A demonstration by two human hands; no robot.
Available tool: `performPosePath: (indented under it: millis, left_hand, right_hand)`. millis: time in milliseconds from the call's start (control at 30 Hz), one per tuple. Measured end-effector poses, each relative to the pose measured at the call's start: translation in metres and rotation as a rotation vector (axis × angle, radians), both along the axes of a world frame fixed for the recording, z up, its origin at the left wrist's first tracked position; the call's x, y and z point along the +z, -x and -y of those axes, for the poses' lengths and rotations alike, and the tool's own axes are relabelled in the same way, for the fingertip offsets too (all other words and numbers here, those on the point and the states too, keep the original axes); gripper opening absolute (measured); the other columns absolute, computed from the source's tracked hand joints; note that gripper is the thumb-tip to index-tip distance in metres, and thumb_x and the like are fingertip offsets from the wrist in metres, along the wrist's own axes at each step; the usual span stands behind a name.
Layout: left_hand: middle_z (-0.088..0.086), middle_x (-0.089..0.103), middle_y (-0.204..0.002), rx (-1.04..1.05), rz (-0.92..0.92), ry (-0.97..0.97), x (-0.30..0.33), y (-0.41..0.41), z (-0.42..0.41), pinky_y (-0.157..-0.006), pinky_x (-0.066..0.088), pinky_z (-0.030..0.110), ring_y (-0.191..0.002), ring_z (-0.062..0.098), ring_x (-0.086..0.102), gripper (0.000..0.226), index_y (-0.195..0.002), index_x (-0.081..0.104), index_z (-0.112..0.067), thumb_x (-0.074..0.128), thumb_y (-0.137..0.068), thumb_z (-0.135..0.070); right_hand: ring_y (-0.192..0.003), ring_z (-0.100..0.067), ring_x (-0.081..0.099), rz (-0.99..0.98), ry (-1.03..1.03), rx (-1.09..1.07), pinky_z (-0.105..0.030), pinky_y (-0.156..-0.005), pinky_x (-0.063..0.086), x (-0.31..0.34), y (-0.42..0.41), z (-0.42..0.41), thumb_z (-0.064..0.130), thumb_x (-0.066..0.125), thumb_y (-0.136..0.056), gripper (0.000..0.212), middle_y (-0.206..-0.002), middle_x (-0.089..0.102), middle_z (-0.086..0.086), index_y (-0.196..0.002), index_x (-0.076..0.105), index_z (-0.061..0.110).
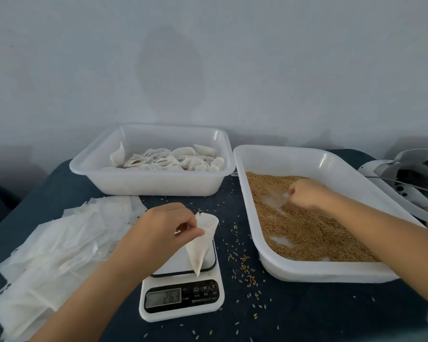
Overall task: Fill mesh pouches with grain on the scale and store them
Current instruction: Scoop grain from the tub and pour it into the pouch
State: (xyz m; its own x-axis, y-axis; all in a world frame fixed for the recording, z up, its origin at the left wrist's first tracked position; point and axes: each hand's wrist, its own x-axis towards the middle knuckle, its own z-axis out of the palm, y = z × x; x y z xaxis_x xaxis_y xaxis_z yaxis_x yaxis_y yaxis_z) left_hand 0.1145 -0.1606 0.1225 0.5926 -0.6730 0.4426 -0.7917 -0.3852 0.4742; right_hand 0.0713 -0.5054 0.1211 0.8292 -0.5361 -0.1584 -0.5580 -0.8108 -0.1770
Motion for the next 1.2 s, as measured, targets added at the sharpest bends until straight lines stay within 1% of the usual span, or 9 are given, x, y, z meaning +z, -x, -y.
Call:
performPosePath:
  millis: [67, 167, 300, 467, 567, 667, 767, 900, 1200]
  left_hand:
    - [-0.012, 0.056, -0.068, 0.005, -0.001, 0.004, 0.000, -0.001, -0.003, -0.065, 0.042, 0.022, -0.071, 0.009, 0.053, 0.019, -0.066, 0.060, -0.023, 0.073, -0.078, -0.030]
    - [-0.013, 0.056, -0.068, 0.009, -0.004, 0.005, 0.000, -0.001, -0.006, -0.066, 0.042, 0.020, -0.073, 0.008, 0.053, 0.019, -0.066, 0.060, -0.024, 0.072, -0.079, -0.029]
    - [-0.012, 0.056, -0.068, 0.007, 0.000, 0.013, 0.001, -0.001, -0.007, -0.066, 0.043, 0.021, -0.073, 0.009, 0.054, 0.018, -0.067, 0.060, -0.022, 0.072, -0.079, -0.029]
    - [-0.012, 0.056, -0.069, 0.020, 0.041, 0.011, 0.003, -0.002, -0.009, -0.066, 0.042, 0.020, -0.074, 0.009, 0.052, 0.015, -0.070, 0.063, -0.020, 0.071, -0.081, -0.025]
    - [-0.011, 0.058, -0.073, 0.025, 0.057, 0.006, 0.006, -0.005, -0.008, -0.067, 0.041, 0.017, -0.076, 0.007, 0.052, 0.011, -0.074, 0.066, -0.017, 0.071, -0.082, -0.023]
    - [-0.011, 0.060, -0.074, 0.033, 0.084, -0.006, 0.009, -0.006, -0.010, -0.065, 0.043, 0.020, -0.072, 0.008, 0.053, 0.010, -0.075, 0.067, -0.016, 0.071, -0.082, -0.023]
    - [-0.012, 0.059, -0.073, 0.039, 0.094, -0.018, 0.010, -0.007, -0.011, -0.063, 0.046, 0.023, -0.067, 0.007, 0.053, 0.011, -0.074, 0.067, -0.016, 0.071, -0.082, -0.023]
    - [-0.011, 0.059, -0.072, 0.049, 0.085, -0.023, 0.009, -0.008, -0.011, -0.066, 0.041, 0.021, -0.073, 0.009, 0.052, 0.012, -0.074, 0.066, -0.016, 0.070, -0.082, -0.024]
    - [-0.014, 0.058, -0.075, 0.052, 0.043, -0.031, 0.009, -0.008, -0.013, -0.065, 0.043, 0.019, -0.071, 0.005, 0.054, 0.010, -0.076, 0.067, -0.019, 0.069, -0.083, -0.027]
  right_hand:
    - [-0.073, -0.014, 0.061, 0.040, -0.022, -0.023, -0.023, -0.060, 0.049, -0.005, -0.007, -0.004, 0.031, 0.050, -0.096, 0.024, -0.094, 0.068, -0.007, -0.093, 0.064, 0.011]
    - [-0.091, -0.023, 0.066, 0.124, -0.123, -0.054, -0.038, -0.081, 0.055, -0.017, -0.012, -0.006, 0.028, 0.052, -0.096, 0.021, -0.096, 0.067, -0.006, -0.094, 0.063, 0.011]
    - [-0.085, -0.015, 0.062, 0.180, -0.148, -0.019, -0.026, -0.066, 0.047, -0.018, -0.005, 0.000, 0.028, 0.056, -0.094, 0.012, -0.094, 0.064, 0.002, -0.086, 0.062, 0.021]
    - [-0.084, -0.008, 0.055, 0.192, -0.155, 0.070, -0.028, -0.079, 0.041, 0.017, 0.014, 0.017, 0.031, 0.066, -0.087, 0.021, -0.101, 0.062, 0.005, -0.105, 0.065, 0.020]
    - [-0.077, -0.002, 0.058, 0.130, -0.074, 0.159, -0.024, -0.075, 0.042, 0.053, 0.029, 0.021, 0.035, 0.067, -0.085, 0.029, -0.101, 0.063, 0.010, -0.112, 0.063, 0.024]
    - [-0.069, -0.005, 0.066, 0.149, -0.131, 0.213, -0.020, -0.066, 0.045, 0.087, 0.045, 0.017, 0.038, 0.069, -0.083, 0.019, -0.091, 0.069, 0.012, -0.101, 0.065, 0.037]
    - [-0.084, -0.014, 0.068, 0.183, -0.225, 0.302, -0.021, -0.074, 0.049, 0.108, 0.056, 0.005, 0.040, 0.072, -0.077, 0.023, -0.095, 0.071, 0.009, -0.099, 0.067, 0.039]
    - [-0.099, 0.000, 0.064, 0.113, -0.297, 0.430, -0.018, -0.085, 0.046, 0.119, 0.065, -0.026, 0.057, 0.068, -0.060, 0.045, -0.106, 0.067, 0.024, -0.102, 0.067, 0.043]
    - [-0.101, 0.003, 0.062, -0.030, -0.289, 0.634, -0.025, -0.097, 0.047, 0.104, 0.050, -0.074, 0.031, 0.070, -0.083, 0.026, -0.107, 0.068, 0.022, -0.108, 0.066, 0.036]
